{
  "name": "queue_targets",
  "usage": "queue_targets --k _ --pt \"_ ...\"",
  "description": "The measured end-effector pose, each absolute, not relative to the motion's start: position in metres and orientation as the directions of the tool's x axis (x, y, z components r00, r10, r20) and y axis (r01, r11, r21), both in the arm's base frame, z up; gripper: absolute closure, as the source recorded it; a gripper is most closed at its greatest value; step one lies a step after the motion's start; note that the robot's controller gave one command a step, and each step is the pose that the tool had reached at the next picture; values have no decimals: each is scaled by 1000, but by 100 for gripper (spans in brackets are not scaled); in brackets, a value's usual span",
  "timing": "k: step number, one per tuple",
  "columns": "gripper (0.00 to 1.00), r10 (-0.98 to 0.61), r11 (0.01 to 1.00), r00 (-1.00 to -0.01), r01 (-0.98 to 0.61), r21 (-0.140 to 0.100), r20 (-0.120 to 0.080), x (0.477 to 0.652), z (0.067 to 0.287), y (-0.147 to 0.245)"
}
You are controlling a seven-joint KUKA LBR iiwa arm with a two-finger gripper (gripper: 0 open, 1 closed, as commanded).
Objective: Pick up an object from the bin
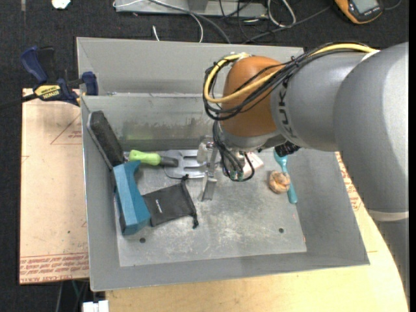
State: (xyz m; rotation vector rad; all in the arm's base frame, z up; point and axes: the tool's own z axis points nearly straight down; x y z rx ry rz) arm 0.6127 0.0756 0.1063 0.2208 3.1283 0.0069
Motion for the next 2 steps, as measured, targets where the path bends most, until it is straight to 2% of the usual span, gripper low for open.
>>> queue_targets --k 1,2 --pt "0 167 986 -986 167 5 -10 626 83 20" --pt "0 188 982 -982 188 3 -5 602 80 53"
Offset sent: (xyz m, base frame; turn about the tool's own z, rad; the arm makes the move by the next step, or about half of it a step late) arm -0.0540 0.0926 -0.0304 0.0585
